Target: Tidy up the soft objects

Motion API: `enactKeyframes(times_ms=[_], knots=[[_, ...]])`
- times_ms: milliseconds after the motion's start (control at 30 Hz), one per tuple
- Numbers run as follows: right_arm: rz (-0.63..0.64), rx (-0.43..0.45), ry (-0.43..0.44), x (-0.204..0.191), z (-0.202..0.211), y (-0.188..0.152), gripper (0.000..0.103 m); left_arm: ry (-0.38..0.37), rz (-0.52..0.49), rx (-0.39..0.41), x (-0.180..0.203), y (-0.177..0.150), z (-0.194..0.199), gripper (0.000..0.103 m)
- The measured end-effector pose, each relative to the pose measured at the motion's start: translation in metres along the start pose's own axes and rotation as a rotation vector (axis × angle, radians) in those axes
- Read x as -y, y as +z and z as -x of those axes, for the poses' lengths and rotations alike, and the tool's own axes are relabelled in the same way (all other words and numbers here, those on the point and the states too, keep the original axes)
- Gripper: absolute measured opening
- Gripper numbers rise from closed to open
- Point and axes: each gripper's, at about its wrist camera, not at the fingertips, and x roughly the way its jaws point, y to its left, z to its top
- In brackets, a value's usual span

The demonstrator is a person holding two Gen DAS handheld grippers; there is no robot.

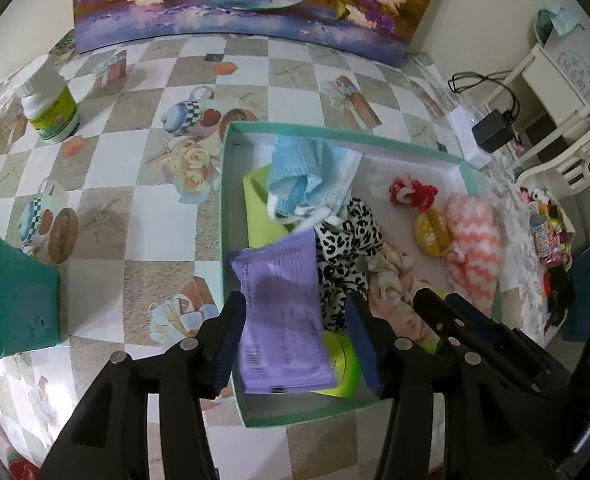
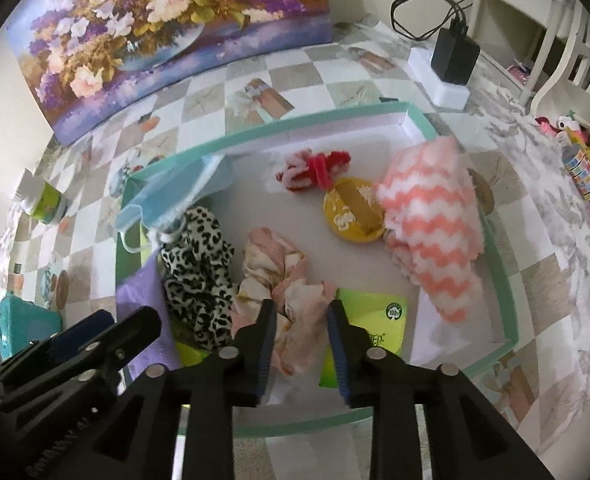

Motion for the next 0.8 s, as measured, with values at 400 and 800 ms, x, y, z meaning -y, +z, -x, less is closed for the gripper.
enactKeyframes(times_ms=[400, 800], knots=[[0.034, 0.028, -0.041, -0.012, 0.0, 0.002, 0.082, 0.236, 0.059, 0.056, -0.04, 0.005, 0.007, 0.094], [0.004, 0.026, -0.061, -0.004, -0.002, 0.001, 0.103, 0.281, 0.073, 0.074, -0.051, -0.001, 0.009, 0.1]])
